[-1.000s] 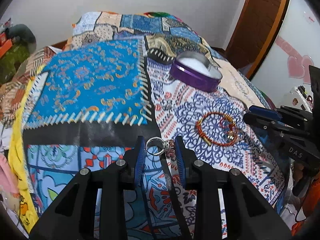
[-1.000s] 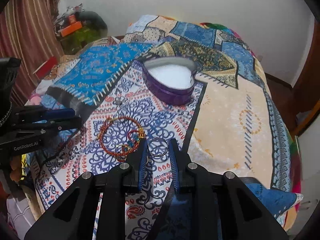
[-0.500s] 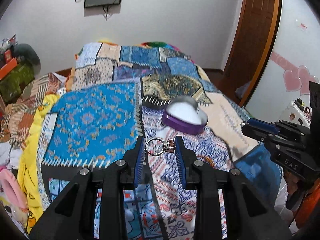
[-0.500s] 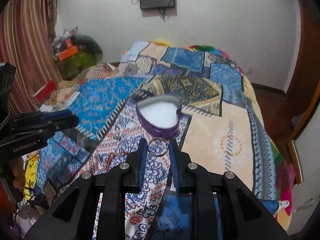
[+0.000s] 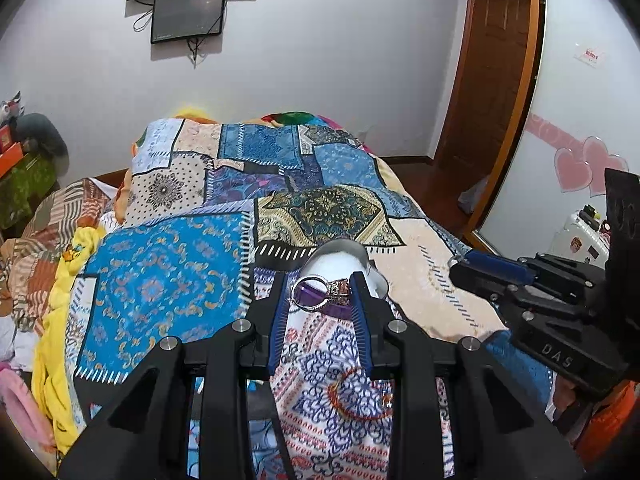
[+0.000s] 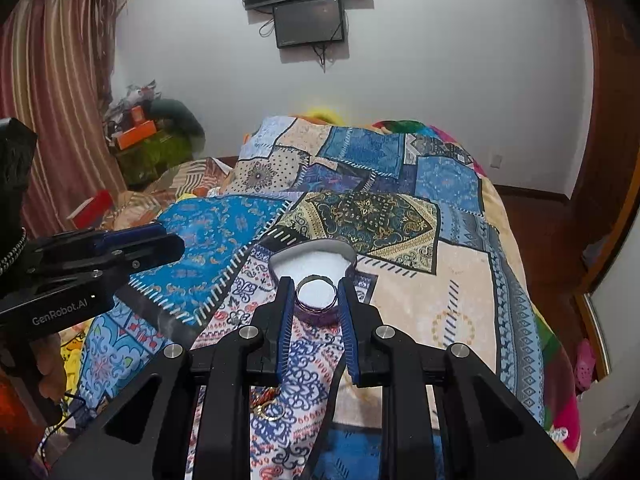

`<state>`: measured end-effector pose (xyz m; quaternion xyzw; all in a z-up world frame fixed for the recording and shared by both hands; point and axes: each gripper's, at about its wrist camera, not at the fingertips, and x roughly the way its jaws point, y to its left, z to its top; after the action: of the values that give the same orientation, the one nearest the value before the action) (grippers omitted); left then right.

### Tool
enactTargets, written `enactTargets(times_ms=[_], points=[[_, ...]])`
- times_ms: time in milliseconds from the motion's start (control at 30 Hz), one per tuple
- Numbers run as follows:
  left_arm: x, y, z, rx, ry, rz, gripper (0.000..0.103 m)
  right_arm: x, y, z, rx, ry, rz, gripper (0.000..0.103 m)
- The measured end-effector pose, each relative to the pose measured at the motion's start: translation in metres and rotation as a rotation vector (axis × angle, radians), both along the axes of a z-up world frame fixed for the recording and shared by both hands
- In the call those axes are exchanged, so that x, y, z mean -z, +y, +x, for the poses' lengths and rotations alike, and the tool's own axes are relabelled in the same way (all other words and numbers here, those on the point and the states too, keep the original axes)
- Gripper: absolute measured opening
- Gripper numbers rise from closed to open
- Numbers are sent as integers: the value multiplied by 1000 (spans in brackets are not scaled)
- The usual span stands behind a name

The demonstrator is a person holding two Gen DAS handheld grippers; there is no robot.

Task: Organize jewelry
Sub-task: 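Carry both held rings over the purple heart tin and lower them inside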

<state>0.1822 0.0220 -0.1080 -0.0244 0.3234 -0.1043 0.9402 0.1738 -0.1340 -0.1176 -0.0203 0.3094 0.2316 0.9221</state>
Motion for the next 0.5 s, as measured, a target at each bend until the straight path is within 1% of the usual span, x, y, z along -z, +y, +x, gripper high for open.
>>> enactTargets(times_ms=[300, 500], points=[[10, -7, 31, 16, 20, 6, 29, 9, -1, 22, 5, 22, 7, 20], [24, -8, 53, 25, 56, 0, 29, 18, 7, 35, -15, 35, -32, 20]])
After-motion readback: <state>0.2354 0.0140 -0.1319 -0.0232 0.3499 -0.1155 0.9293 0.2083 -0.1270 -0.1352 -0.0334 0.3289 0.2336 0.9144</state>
